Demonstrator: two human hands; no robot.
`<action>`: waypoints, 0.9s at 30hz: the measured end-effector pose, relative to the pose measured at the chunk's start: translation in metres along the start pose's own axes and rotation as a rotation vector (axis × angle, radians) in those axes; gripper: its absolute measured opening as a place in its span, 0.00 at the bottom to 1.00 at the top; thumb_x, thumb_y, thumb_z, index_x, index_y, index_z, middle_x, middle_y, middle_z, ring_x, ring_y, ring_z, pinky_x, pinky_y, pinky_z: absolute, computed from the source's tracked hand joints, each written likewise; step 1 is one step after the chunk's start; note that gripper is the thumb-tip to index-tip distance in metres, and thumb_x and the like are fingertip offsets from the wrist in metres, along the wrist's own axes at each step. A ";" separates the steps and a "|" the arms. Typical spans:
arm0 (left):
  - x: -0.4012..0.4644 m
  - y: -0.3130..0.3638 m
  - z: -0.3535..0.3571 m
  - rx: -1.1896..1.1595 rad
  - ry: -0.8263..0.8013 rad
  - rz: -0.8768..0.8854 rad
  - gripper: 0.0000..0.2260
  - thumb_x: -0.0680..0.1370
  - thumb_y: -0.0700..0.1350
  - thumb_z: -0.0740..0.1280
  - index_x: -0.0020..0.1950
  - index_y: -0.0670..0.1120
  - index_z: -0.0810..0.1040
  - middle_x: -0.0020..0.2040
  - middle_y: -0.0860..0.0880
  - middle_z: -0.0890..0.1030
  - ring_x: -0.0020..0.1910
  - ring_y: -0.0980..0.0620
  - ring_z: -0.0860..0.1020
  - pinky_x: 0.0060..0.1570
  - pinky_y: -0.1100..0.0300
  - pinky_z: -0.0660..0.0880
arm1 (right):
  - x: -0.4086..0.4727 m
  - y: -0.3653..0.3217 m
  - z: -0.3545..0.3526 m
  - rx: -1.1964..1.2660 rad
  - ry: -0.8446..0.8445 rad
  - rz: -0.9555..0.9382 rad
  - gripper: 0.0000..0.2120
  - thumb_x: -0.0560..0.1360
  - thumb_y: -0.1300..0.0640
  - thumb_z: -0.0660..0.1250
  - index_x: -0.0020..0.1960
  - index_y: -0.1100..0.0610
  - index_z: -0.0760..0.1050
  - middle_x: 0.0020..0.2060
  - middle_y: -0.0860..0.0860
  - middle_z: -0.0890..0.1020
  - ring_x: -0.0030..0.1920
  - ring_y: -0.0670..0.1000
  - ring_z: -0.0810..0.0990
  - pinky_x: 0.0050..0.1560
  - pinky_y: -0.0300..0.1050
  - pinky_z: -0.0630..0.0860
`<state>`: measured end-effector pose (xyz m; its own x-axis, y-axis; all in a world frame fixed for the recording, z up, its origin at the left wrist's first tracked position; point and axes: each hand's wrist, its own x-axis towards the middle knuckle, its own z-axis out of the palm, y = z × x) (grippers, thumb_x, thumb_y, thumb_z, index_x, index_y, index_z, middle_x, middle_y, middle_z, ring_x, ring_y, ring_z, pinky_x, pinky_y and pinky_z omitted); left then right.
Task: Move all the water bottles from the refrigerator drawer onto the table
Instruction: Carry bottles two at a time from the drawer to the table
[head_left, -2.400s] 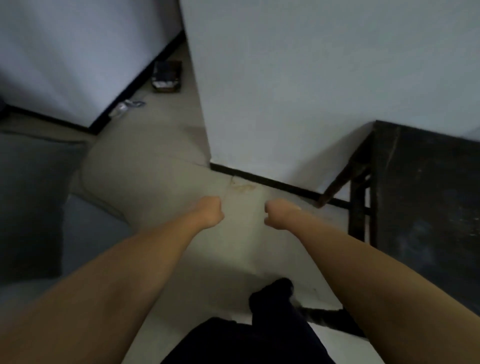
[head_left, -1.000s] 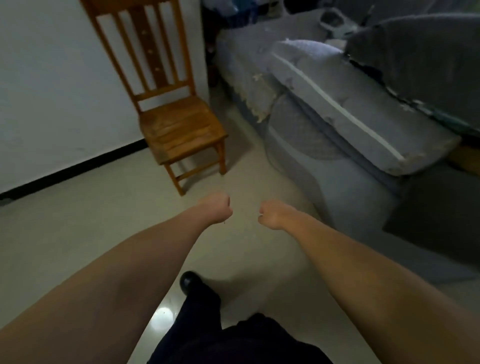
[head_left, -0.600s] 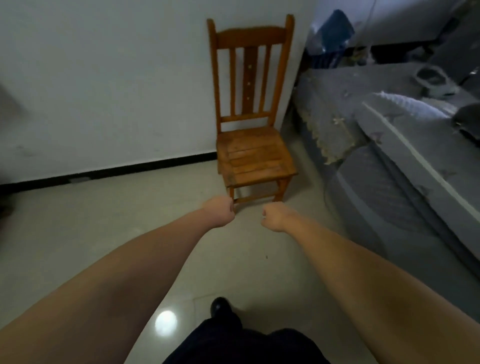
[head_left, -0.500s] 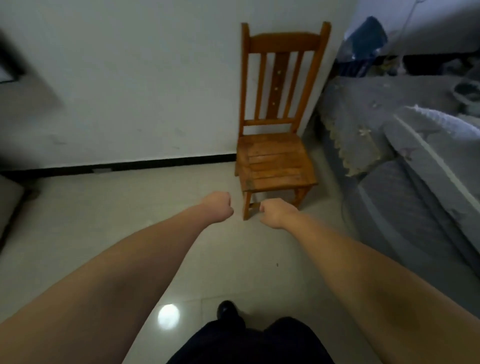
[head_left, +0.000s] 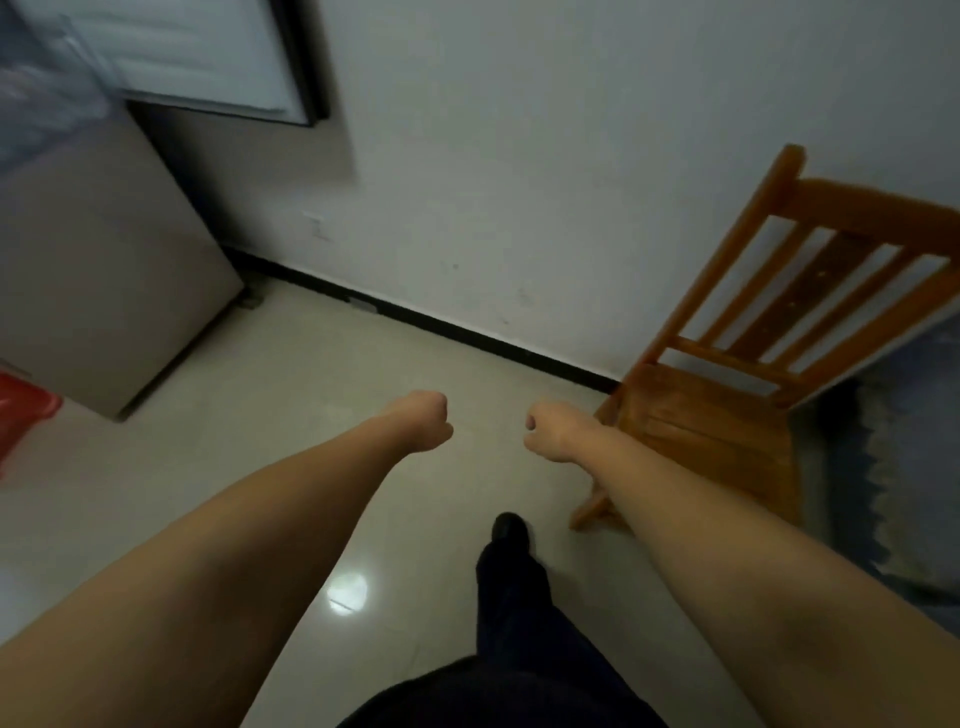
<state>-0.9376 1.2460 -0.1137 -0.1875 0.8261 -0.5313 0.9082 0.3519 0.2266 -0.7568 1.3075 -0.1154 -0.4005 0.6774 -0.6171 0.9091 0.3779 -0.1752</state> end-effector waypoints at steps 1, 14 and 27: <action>0.011 -0.003 -0.010 -0.013 0.007 -0.028 0.15 0.79 0.46 0.61 0.63 0.42 0.73 0.61 0.42 0.76 0.58 0.43 0.75 0.57 0.53 0.73 | 0.015 -0.004 -0.013 -0.024 0.002 -0.025 0.18 0.80 0.56 0.58 0.67 0.61 0.71 0.63 0.58 0.75 0.60 0.58 0.75 0.56 0.46 0.72; 0.119 -0.037 -0.112 -0.238 0.133 -0.307 0.14 0.79 0.45 0.60 0.63 0.42 0.73 0.62 0.42 0.75 0.60 0.43 0.75 0.55 0.55 0.71 | 0.180 -0.068 -0.158 -0.274 -0.020 -0.307 0.16 0.78 0.57 0.58 0.63 0.62 0.73 0.62 0.59 0.76 0.60 0.59 0.76 0.56 0.46 0.73; 0.147 -0.217 -0.165 -0.397 0.208 -0.545 0.13 0.79 0.45 0.61 0.60 0.42 0.75 0.59 0.42 0.77 0.57 0.43 0.76 0.54 0.55 0.73 | 0.284 -0.264 -0.184 -0.433 -0.085 -0.556 0.20 0.80 0.55 0.58 0.69 0.61 0.69 0.66 0.60 0.73 0.65 0.59 0.73 0.62 0.48 0.71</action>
<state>-1.2243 1.3634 -0.1066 -0.6804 0.5398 -0.4957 0.4669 0.8406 0.2744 -1.1321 1.5163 -0.1033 -0.7657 0.2659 -0.5857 0.4380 0.8823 -0.1721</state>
